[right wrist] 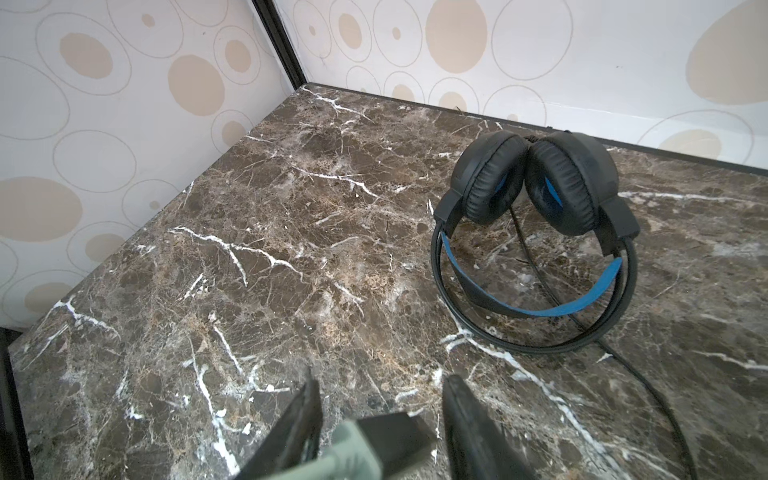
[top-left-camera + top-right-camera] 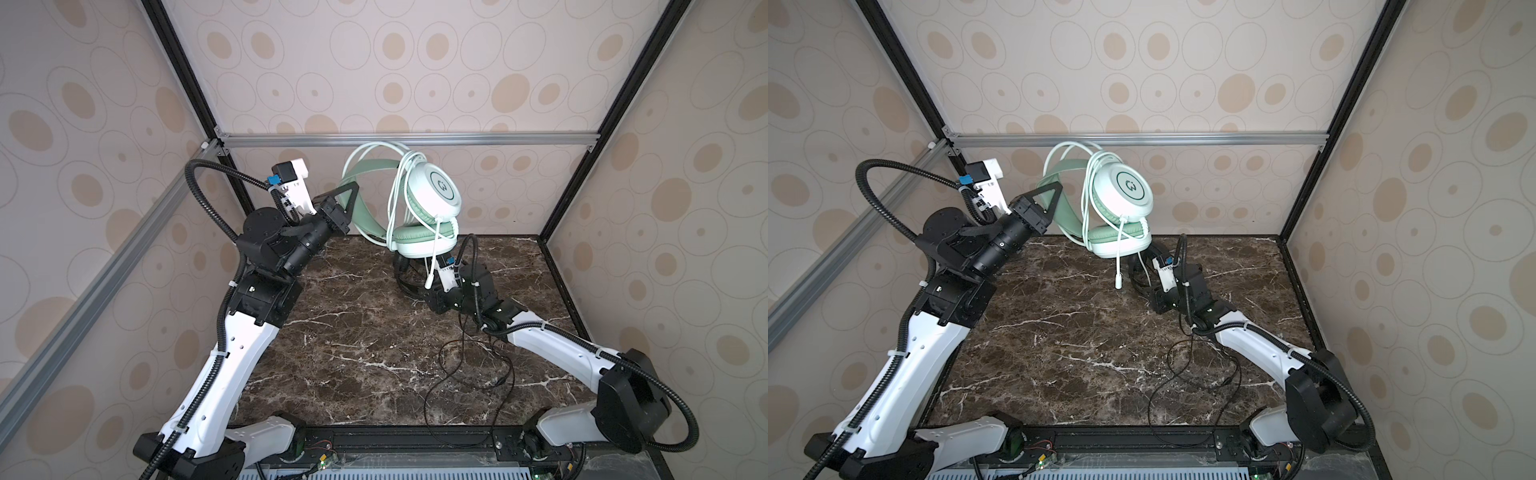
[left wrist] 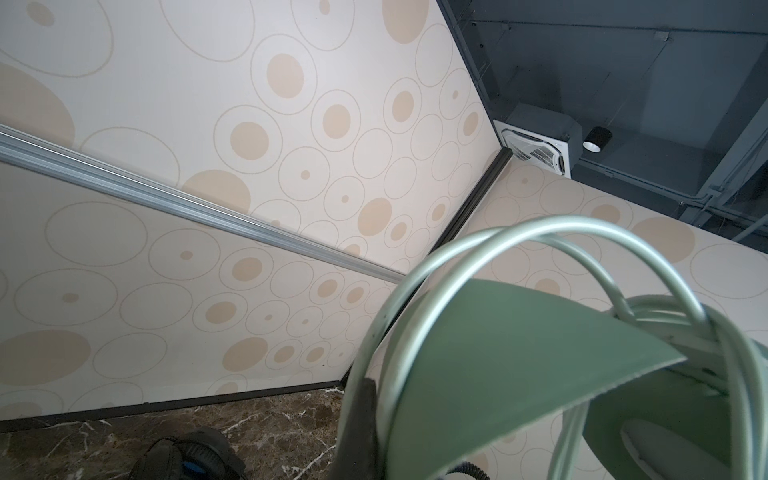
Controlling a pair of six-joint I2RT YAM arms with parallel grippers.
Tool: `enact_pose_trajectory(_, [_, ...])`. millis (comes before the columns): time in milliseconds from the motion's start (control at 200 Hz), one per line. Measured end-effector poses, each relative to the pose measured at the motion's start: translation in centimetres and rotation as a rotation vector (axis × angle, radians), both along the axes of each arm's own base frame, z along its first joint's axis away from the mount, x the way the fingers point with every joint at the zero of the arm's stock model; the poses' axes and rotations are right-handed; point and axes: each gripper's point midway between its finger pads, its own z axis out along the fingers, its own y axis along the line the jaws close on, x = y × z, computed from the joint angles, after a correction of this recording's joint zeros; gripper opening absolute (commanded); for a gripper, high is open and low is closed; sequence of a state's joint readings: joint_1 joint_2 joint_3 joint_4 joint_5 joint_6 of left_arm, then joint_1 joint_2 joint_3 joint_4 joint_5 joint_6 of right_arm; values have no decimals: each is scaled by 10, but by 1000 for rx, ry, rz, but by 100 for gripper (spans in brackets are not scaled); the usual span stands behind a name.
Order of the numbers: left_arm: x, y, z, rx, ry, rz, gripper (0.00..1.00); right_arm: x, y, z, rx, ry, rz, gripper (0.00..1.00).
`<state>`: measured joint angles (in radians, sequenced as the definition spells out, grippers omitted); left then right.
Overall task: Wrap the headphones
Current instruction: 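Lower the right gripper and grasp the hanging green cable end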
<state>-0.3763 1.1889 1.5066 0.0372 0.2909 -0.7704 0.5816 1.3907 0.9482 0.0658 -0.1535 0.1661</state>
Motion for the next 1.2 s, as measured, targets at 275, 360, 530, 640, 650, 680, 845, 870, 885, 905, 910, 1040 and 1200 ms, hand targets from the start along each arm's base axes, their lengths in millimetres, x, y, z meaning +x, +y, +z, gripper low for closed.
enact_pose_trajectory(275, [2,0,-4,0,7,0,0,-1,1,0,-16,-16,20,26])
enact_pose_trajectory(360, [2,0,-4,-1,8,1,0,-2,1,0,-16,-14,21,19])
enact_pose_trajectory(530, [2,2,-3,-16,14,1,0,-3,2,0,-21,-16,27,9])
enact_pose_trajectory(640, [2,2,-3,-34,21,-4,0,-5,6,-2,-28,-16,32,5])
enact_pose_trajectory(650, [2,2,-3,-36,20,-5,0,-5,7,-2,-28,-17,32,5])
enact_pose_trajectory(680, [2,2,-3,-42,21,-6,0,-6,8,-4,-33,-16,31,4])
enact_pose_trajectory(845, [4,1,-3,-67,30,-16,0,3,16,-8,-58,-15,-13,1])
enact_pose_trajectory(870, [4,1,-3,-71,31,-16,0,5,16,-8,-60,-15,-25,1])
enact_pose_trajectory(885, [4,2,-3,-74,31,-17,0,6,17,-8,-61,-16,-30,1])
enact_pose_trajectory(905, [5,2,-3,-78,32,-17,0,8,17,-8,-61,-16,-41,1])
enact_pose_trajectory(910, [5,2,-3,-79,32,-17,0,8,17,-8,-61,-17,-42,1])
enact_pose_trajectory(1040, [7,4,-4,-105,41,-10,0,13,25,-3,-73,-37,-72,0])
enact_pose_trajectory(1200, [14,10,-4,-138,55,30,0,3,44,-1,-92,-61,-46,0])
